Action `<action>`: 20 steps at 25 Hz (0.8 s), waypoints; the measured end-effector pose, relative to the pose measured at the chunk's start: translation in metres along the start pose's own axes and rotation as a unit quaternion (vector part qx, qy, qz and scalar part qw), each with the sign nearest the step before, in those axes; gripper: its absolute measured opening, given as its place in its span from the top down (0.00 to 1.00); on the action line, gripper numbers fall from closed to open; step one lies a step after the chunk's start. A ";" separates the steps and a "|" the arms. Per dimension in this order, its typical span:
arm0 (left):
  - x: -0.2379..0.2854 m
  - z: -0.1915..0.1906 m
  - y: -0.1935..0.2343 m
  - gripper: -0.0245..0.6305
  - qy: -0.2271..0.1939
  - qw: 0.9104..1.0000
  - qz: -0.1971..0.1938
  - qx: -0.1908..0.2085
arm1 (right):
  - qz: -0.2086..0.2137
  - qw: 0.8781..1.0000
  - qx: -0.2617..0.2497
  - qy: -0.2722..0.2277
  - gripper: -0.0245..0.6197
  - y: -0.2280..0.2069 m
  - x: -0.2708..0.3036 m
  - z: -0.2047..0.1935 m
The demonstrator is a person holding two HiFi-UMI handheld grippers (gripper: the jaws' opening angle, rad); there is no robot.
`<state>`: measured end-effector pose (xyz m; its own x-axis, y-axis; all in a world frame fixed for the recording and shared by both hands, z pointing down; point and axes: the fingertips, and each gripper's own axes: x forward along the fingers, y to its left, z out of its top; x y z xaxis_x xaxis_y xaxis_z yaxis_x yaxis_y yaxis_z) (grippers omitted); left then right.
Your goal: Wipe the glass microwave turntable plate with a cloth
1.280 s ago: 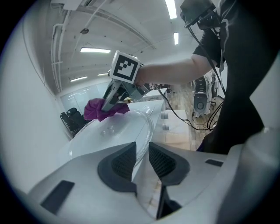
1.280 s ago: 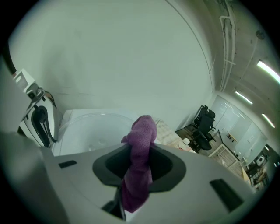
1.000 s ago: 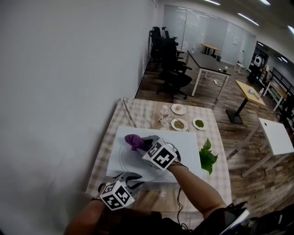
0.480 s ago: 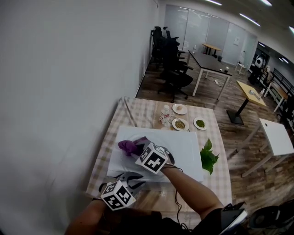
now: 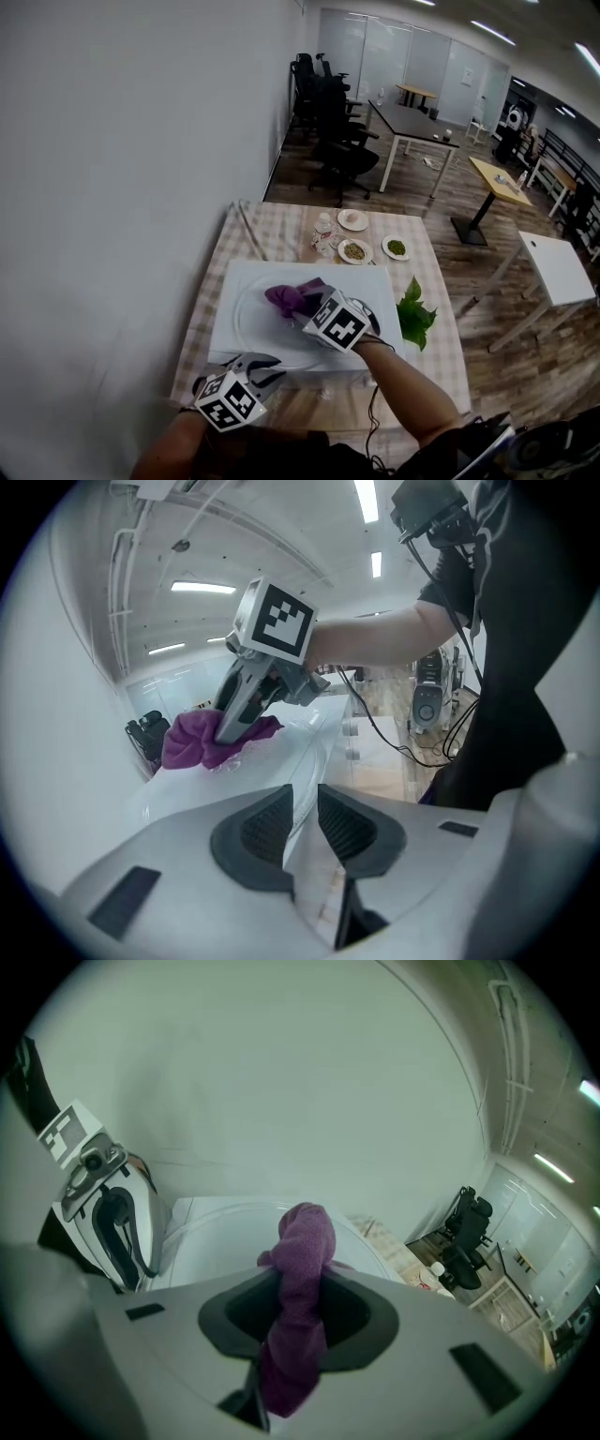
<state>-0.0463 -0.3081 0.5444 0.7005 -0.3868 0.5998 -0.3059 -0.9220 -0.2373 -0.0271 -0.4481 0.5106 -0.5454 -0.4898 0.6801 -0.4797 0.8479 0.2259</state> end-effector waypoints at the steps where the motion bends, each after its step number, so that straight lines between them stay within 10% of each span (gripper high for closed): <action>1: 0.001 -0.001 0.000 0.83 0.000 1.000 0.000 0.000 | -0.005 1.000 0.004 0.004 0.79 -0.005 -0.003 -0.006; 20: 0.000 0.002 0.000 0.83 -0.001 1.000 -0.002 0.006 | -0.023 0.999 0.022 0.016 0.79 -0.015 -0.052 -0.024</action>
<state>-0.0452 -0.3076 0.5427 0.7035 -0.3834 0.5984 -0.2957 -0.9236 -0.2440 0.0253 -0.4305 0.4883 -0.5007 -0.5204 0.6917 -0.5340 0.8146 0.2263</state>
